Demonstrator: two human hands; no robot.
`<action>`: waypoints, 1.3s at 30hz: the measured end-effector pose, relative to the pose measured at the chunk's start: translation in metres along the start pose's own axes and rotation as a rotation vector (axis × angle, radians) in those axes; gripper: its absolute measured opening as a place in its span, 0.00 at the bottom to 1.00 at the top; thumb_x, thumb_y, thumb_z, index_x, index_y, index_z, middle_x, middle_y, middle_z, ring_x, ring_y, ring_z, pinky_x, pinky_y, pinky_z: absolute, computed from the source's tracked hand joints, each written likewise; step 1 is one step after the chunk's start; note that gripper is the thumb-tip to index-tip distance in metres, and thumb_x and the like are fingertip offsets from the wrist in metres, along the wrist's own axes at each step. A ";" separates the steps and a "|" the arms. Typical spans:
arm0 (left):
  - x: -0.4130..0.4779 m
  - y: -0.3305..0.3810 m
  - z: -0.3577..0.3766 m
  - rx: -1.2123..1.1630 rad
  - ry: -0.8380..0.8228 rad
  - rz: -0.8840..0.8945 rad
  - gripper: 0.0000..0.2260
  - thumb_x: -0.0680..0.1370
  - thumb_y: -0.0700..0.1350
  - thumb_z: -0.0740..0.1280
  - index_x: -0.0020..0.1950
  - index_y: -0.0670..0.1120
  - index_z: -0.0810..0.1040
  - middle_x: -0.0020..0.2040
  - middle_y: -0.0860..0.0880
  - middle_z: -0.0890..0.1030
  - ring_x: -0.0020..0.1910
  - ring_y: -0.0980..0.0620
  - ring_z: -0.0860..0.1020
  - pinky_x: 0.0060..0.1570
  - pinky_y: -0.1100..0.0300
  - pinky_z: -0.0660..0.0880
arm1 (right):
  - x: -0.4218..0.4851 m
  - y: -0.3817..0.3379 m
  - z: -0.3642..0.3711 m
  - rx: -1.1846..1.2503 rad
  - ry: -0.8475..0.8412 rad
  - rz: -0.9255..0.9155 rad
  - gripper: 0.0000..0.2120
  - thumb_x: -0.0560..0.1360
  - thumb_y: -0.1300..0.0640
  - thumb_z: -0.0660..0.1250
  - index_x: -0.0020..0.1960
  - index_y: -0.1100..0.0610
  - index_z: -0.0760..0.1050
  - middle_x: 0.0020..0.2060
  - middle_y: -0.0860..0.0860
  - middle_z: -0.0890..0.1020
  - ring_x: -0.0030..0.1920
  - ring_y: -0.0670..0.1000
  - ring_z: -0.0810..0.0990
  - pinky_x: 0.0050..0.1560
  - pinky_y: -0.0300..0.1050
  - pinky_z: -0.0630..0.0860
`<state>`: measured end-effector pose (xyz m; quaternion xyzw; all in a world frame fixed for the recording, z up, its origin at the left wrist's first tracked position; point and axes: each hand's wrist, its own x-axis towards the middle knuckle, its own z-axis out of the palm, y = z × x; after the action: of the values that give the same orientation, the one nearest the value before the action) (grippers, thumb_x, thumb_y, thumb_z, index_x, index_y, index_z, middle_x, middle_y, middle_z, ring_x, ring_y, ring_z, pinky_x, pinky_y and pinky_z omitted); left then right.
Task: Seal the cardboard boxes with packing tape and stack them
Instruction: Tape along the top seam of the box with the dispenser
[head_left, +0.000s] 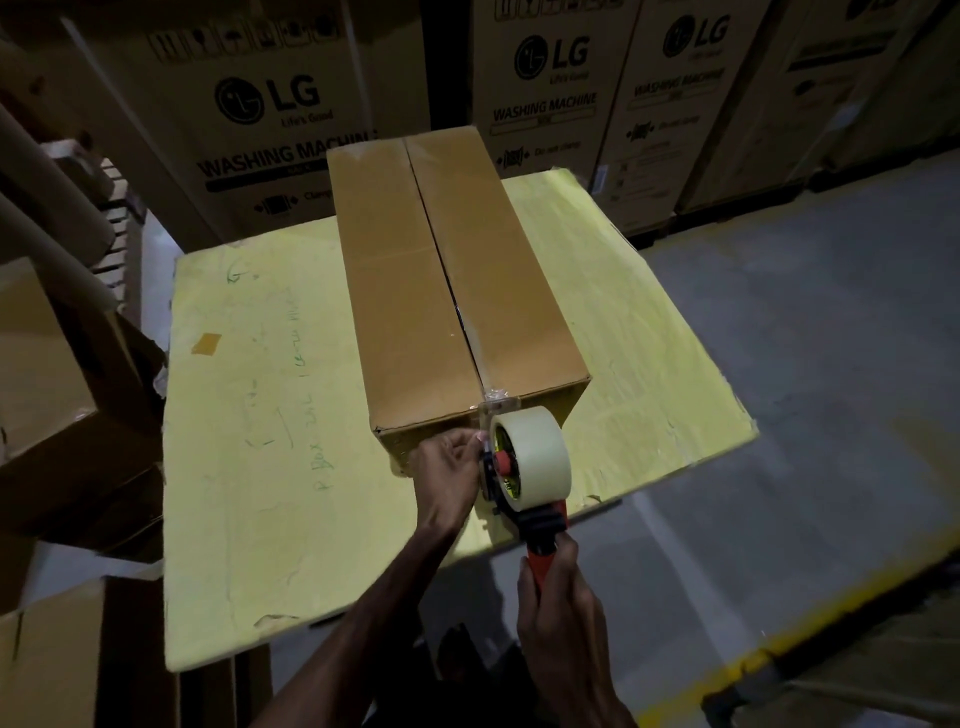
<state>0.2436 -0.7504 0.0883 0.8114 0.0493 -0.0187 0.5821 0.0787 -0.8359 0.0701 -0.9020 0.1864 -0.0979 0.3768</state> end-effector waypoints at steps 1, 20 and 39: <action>0.000 0.000 0.000 0.012 0.004 0.018 0.06 0.82 0.40 0.70 0.48 0.44 0.87 0.39 0.55 0.85 0.35 0.67 0.81 0.34 0.74 0.72 | 0.000 -0.001 0.001 -0.028 0.005 -0.012 0.24 0.82 0.52 0.63 0.74 0.55 0.59 0.43 0.58 0.83 0.34 0.59 0.81 0.32 0.47 0.71; 0.003 -0.027 0.013 -0.051 0.100 0.010 0.05 0.80 0.47 0.72 0.51 0.50 0.88 0.47 0.55 0.87 0.49 0.54 0.85 0.46 0.57 0.82 | 0.007 -0.012 0.006 -0.103 0.027 0.076 0.29 0.78 0.53 0.70 0.72 0.59 0.59 0.40 0.60 0.82 0.32 0.63 0.80 0.31 0.46 0.67; 0.005 -0.031 0.016 0.014 0.079 0.121 0.04 0.80 0.46 0.73 0.52 0.49 0.88 0.48 0.56 0.80 0.47 0.62 0.79 0.48 0.50 0.83 | 0.012 -0.019 0.007 0.208 -0.068 0.461 0.16 0.81 0.47 0.65 0.64 0.49 0.65 0.48 0.54 0.83 0.48 0.58 0.83 0.47 0.52 0.79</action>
<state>0.2456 -0.7556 0.0533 0.8170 0.0230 0.0483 0.5741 0.0966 -0.8244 0.0792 -0.7948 0.3634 0.0024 0.4860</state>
